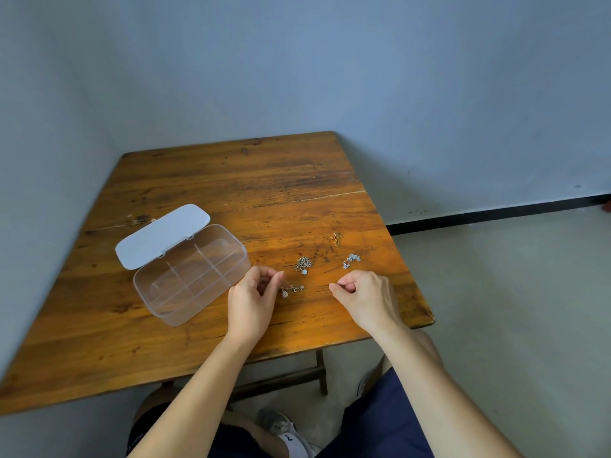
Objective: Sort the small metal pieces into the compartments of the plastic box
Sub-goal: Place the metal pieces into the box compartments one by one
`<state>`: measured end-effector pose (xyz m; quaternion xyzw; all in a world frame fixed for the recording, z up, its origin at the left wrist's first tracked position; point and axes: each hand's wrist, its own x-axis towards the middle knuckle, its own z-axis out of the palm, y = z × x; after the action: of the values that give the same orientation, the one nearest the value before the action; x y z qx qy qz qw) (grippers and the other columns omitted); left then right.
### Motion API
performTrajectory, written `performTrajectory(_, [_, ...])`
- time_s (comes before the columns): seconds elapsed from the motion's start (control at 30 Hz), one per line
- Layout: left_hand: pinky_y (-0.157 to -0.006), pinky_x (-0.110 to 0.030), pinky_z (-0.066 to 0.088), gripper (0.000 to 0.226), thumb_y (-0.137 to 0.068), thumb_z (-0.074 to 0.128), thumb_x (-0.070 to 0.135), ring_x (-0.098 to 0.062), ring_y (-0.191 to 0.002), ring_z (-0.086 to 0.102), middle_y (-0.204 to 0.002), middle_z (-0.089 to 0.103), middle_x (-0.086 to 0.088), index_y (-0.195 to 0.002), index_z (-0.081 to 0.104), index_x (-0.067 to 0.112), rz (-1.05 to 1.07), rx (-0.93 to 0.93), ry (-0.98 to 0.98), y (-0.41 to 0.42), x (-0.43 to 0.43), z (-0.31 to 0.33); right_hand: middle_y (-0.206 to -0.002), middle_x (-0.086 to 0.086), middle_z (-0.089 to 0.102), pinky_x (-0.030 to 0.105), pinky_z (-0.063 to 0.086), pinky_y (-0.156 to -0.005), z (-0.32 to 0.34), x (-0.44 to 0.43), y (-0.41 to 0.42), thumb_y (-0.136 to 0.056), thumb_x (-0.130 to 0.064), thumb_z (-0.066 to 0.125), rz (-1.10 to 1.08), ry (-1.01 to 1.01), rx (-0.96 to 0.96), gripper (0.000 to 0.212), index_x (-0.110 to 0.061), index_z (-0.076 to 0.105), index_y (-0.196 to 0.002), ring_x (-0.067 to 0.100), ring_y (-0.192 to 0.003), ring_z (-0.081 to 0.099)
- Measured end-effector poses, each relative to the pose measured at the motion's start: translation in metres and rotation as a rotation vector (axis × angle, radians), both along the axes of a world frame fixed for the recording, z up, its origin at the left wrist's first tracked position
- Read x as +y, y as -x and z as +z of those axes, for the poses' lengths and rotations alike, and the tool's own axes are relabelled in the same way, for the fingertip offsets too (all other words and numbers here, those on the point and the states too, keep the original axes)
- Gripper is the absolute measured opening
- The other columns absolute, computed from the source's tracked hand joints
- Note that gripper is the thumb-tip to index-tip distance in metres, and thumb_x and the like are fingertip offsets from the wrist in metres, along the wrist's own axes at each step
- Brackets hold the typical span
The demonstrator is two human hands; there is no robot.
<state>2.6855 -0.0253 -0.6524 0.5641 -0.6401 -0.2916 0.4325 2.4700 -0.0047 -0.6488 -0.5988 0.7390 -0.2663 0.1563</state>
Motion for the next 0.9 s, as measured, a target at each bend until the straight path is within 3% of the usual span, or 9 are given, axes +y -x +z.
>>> performTrajectory(0.07, [-0.076,-0.03,0.059,0.011,-0.092,0.067,0.029,-0.009,-0.081,0.07,-0.083,0.074,0.007,-0.093,0.069,0.019,0.005,0.04,0.01,-0.003,-0.001,0.004,-0.089,-0.006,0.076,0.008,0.041,-0.059,-0.002,0.002,-0.002,-0.086,-0.04,0.073,0.019,0.045,-0.004,0.023,-0.02,0.078,-0.095,0.002,-0.074,0.063])
performTrajectory(0.27, [-0.076,-0.043,0.062,0.01,-0.093,0.066,0.025,-0.017,-0.078,0.072,-0.083,0.075,0.0,-0.092,0.068,0.015,0.039,0.182,0.029,-0.026,-0.006,0.038,-0.072,-0.014,0.069,0.006,0.044,-0.057,0.009,-0.009,-0.021,-0.082,-0.038,0.078,0.072,0.161,-0.151,0.02,-0.018,0.08,-0.086,-0.004,-0.066,0.062])
performTrajectory(0.57, [-0.07,-0.04,0.062,0.007,-0.093,0.066,0.029,-0.019,-0.078,0.072,-0.087,0.075,-0.002,-0.087,0.063,0.028,0.21,0.168,0.103,-0.088,-0.031,0.092,-0.072,-0.017,0.066,0.012,0.043,-0.059,0.07,-0.06,-0.088,-0.083,-0.044,0.075,0.199,0.248,-0.299,0.021,-0.024,0.077,-0.085,-0.005,-0.069,0.06])
performTrajectory(0.77, [-0.065,-0.026,0.06,0.008,-0.092,0.066,0.026,-0.017,-0.078,0.071,-0.086,0.074,0.001,-0.092,0.066,0.017,0.28,0.07,0.063,-0.105,-0.03,0.071,-0.079,-0.015,0.071,0.016,0.05,-0.064,0.089,-0.084,-0.126,-0.083,-0.046,0.074,0.268,0.232,-0.401,0.023,-0.024,0.078,-0.088,-0.001,-0.076,0.064])
performTrajectory(0.9, [-0.069,-0.029,0.061,0.008,-0.091,0.069,0.027,-0.013,-0.081,0.07,-0.086,0.072,0.005,-0.094,0.067,0.019,0.285,-0.011,-0.048,-0.113,-0.024,0.039,-0.084,-0.013,0.074,0.017,0.051,-0.067,0.079,-0.091,-0.144,-0.083,-0.047,0.073,0.307,0.14,-0.451,0.027,-0.022,0.079,-0.091,0.0,-0.079,0.066])
